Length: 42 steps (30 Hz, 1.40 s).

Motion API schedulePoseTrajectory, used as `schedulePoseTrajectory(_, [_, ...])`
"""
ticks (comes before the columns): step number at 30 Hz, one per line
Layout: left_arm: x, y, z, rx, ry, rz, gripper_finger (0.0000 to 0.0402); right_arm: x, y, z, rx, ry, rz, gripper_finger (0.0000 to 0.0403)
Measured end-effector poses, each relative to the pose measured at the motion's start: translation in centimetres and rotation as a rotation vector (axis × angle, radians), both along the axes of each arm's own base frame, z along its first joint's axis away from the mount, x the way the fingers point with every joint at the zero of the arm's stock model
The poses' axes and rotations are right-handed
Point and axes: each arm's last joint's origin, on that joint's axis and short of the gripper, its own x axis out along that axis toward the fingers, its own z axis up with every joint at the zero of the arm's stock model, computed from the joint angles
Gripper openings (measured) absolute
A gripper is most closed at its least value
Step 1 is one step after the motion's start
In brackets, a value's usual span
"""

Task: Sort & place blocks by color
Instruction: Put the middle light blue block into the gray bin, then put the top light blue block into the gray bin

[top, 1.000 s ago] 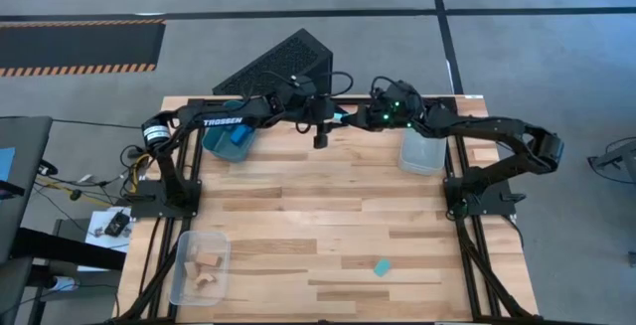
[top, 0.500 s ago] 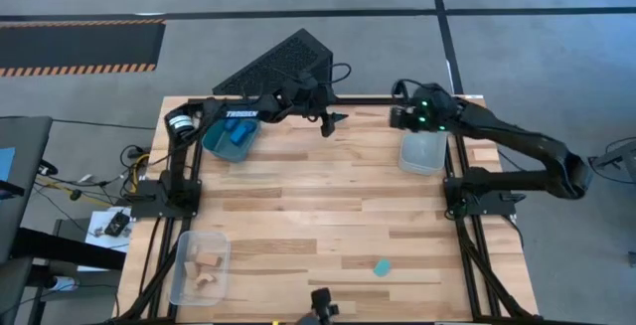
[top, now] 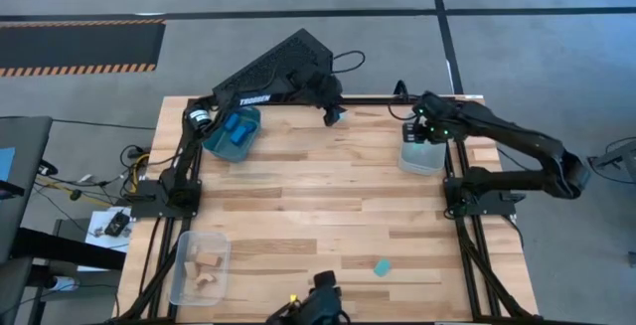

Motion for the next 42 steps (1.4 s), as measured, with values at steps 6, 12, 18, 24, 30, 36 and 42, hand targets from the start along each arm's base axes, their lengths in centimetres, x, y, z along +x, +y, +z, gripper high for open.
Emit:
schedulePoseTrajectory(6, [-0.6,1.4,0.1,0.026,-0.003,-0.055,0.0224,0.4,-0.3,-0.4,0.010,0.025,0.031,0.0197])
schedulePoseTrajectory(12, [-1.7,3.2,-1.1,-0.024,-0.033,-0.131,0.0224,0.7,-0.5,-0.3,-0.004,-0.006,0.042,0.0198])
schedulePoseTrajectory(18, [-1.6,3.6,-4.3,-0.009,0.006,-0.264,0.0224,1.0,-0.3,-0.3,-0.004,-0.021,0.076,0.0199])
schedulePoseTrajectory(24, [-1.8,4.1,-4.0,0.072,-0.007,-0.310,0.0203,1.3,0.1,-0.3,0.019,-0.036,0.111,0.0199])
schedulePoseTrajectory(30, [-1.9,4.5,-4.8,0.149,0.031,-0.340,0.0166,1.4,0.2,-0.3,0.037,-0.050,0.121,0.0200])
schedulePoseTrajectory(36, [-1.7,5.0,-6.0,0.146,0.076,-0.325,0.0139,1.4,0.3,-0.3,0.064,-0.071,0.129,0.0201])
schedulePoseTrajectory(42, [-1.6,4.3,-6.2,0.156,0.149,-0.346,0.0130,1.2,0.3,-0.2,0.082,-0.089,0.128,0.0203])
